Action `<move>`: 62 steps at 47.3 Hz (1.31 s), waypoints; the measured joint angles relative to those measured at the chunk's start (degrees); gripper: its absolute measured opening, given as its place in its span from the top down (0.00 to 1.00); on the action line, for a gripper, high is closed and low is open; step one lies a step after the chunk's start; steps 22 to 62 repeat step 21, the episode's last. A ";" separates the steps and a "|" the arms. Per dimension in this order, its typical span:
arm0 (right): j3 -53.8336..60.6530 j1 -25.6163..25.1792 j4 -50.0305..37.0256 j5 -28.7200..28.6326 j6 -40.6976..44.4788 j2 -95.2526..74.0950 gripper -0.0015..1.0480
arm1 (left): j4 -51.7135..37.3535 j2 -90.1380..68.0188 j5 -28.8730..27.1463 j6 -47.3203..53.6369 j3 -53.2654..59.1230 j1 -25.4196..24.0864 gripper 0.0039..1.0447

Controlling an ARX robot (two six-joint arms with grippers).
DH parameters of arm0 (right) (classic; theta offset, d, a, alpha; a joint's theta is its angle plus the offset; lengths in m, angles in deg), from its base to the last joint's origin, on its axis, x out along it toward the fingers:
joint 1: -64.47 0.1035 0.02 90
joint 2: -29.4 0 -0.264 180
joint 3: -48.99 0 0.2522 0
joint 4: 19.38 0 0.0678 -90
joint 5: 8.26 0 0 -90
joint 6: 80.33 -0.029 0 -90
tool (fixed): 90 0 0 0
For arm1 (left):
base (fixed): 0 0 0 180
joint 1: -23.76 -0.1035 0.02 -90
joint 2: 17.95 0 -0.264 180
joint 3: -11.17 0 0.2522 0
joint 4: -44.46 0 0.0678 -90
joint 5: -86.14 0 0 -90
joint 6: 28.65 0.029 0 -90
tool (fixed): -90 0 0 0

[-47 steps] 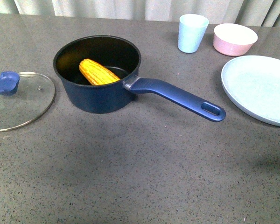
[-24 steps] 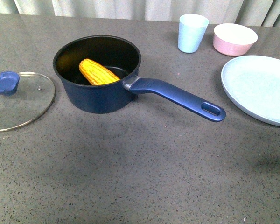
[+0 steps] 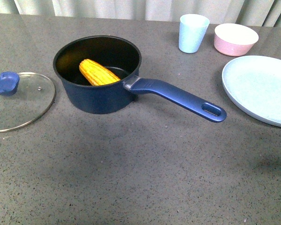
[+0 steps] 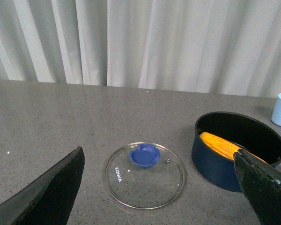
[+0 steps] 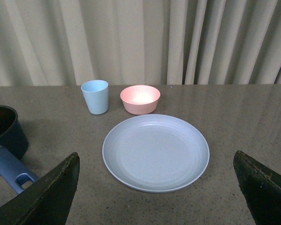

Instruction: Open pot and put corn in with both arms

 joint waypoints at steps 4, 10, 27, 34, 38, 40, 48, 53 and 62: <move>0.00 0.00 0.00 0.00 -0.02 0.00 0.09 | 0.00 0.02 0.00 0.00 0.00 0.00 0.08; 0.00 0.00 0.00 0.00 0.00 0.00 0.09 | 0.00 0.02 0.00 0.00 0.00 0.00 0.08; 0.00 0.00 0.00 0.00 0.00 0.00 0.09 | 0.00 0.02 0.00 0.00 0.00 0.00 0.08; 0.00 0.00 0.00 0.00 0.00 0.00 0.09 | 0.00 0.02 0.00 0.00 0.00 0.00 0.08; 0.00 0.00 0.00 0.00 0.00 0.00 0.09 | 0.00 0.02 0.00 0.00 0.00 0.00 0.08; 0.00 0.00 0.00 0.00 0.00 0.00 0.09 | 0.00 0.02 0.00 0.00 0.00 0.00 0.08; 0.00 0.00 0.00 0.00 0.00 0.00 0.09 | 0.00 0.02 0.00 0.00 0.00 0.00 0.08; 0.00 0.00 0.00 0.00 0.00 0.00 0.09 | 0.00 0.02 0.00 0.00 0.00 0.00 0.08; 0.00 0.00 0.00 0.00 0.00 0.00 0.09 | 0.00 0.02 0.00 0.00 0.00 0.00 0.08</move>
